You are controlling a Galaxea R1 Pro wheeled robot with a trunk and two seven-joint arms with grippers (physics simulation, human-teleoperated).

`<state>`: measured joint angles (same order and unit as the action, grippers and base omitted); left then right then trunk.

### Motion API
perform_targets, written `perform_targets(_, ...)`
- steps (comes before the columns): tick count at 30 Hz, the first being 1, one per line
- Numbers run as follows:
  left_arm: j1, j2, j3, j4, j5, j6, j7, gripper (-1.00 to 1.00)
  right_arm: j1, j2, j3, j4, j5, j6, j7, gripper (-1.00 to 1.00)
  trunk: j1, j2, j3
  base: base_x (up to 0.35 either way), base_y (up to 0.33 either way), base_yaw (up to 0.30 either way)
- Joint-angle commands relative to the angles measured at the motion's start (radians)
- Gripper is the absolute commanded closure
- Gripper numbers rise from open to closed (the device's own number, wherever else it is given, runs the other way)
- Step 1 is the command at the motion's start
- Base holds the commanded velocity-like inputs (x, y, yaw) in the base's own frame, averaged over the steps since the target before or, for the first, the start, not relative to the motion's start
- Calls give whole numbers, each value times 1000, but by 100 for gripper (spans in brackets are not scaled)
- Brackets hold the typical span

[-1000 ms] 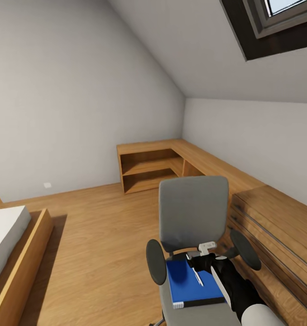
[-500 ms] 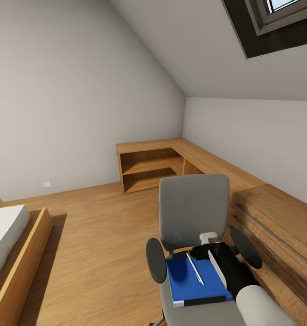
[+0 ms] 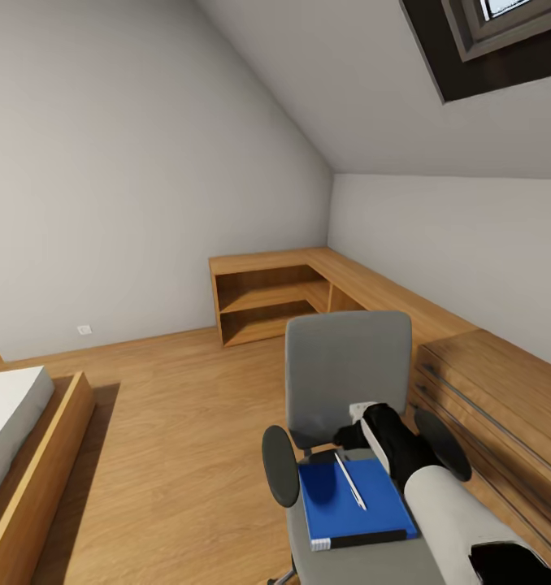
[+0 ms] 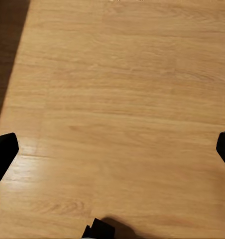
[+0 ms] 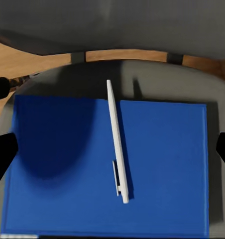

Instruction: In the bedroom, organize the workspace by keeping the computer under the desk, ensuring the monitor is on the desk, placing the keyboard on the desk next to the monitor, placing the mouse on the desk next to the keyboard, moving the folder from the swivel chair onto the desk next to the mouse, stacking the notebook on top of the folder with the pen on top of the notebook, and positioning the swivel chair next to the desk.

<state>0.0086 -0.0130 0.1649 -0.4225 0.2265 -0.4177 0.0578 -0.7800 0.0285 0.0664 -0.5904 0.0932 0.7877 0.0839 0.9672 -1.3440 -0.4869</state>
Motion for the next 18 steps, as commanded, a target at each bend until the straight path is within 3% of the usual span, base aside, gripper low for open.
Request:
perform_targets(1,1,5,-1,-12,5,2,0,-100,-7,2,1,12,10,6,8,-100,4,-8,-4,0,0,0)
perform_targets(5,1,13,0,-78,4,32,-2,-100,-15,6,1,32,10,8,8,-100,19,-36,-17,0,0,0)
perform_targets(10,1,20,4,-243,4,261,-2,-100,-17,7,1,58,10,7,9,-100,23,-43,-20,0,0,0)
perform_targets(13,1,18,14,-361,4,434,-3,-100,-17,5,0,66,10,6,10,-100,23,-43,-20,0,0,0)
perform_targets(18,1,19,24,-505,4,562,-2,-100,-18,2,-2,70,9,6,10,-100,23,-43,-20,0,0,0)
